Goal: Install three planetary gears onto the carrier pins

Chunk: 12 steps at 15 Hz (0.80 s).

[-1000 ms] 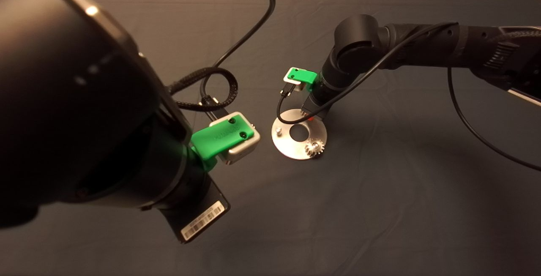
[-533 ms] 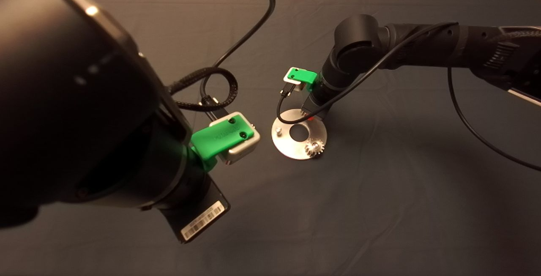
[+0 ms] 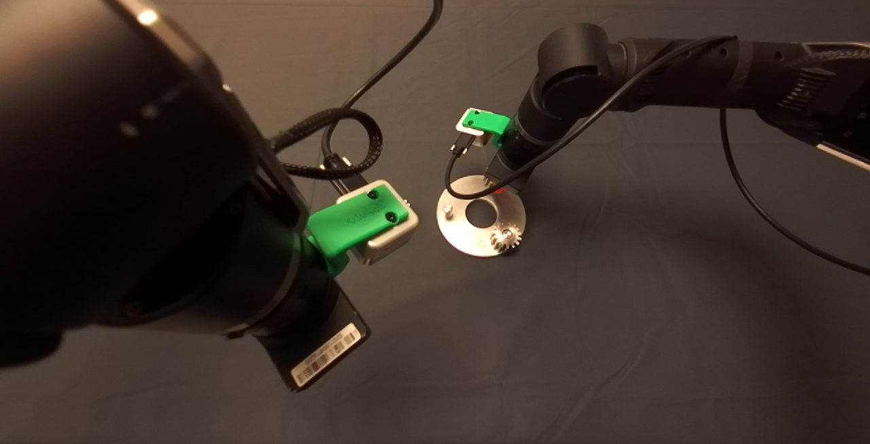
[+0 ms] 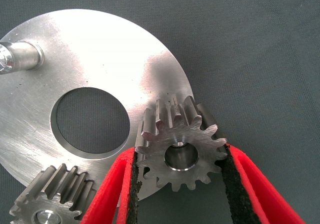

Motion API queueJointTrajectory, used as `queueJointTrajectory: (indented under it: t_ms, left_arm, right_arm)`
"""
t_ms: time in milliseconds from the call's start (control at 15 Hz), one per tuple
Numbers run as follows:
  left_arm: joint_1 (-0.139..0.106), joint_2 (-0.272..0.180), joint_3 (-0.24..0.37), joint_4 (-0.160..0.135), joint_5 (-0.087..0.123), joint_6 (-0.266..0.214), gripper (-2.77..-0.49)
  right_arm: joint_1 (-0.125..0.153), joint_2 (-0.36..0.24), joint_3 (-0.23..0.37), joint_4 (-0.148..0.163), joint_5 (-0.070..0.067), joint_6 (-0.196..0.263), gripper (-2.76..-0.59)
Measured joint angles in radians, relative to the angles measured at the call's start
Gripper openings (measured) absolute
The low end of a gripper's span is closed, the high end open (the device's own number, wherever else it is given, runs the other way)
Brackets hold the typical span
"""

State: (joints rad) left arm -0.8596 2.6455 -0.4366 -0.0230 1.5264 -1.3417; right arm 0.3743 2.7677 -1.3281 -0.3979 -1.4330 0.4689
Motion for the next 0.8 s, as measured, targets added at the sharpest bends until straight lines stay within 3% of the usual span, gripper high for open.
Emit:
queueJointTrajectory:
  t_ms: [467,800]
  left_arm:
    - [0.000,0.000,0.000,0.000,0.000,0.000,-1.64]
    - [0.000,0.000,0.000,0.000,0.000,0.000,-1.64]
  right_arm:
    - [0.000,0.000,0.000,0.000,0.000,0.000,-2.21]
    - [0.000,0.000,0.000,0.001,0.000,0.000,-1.91]
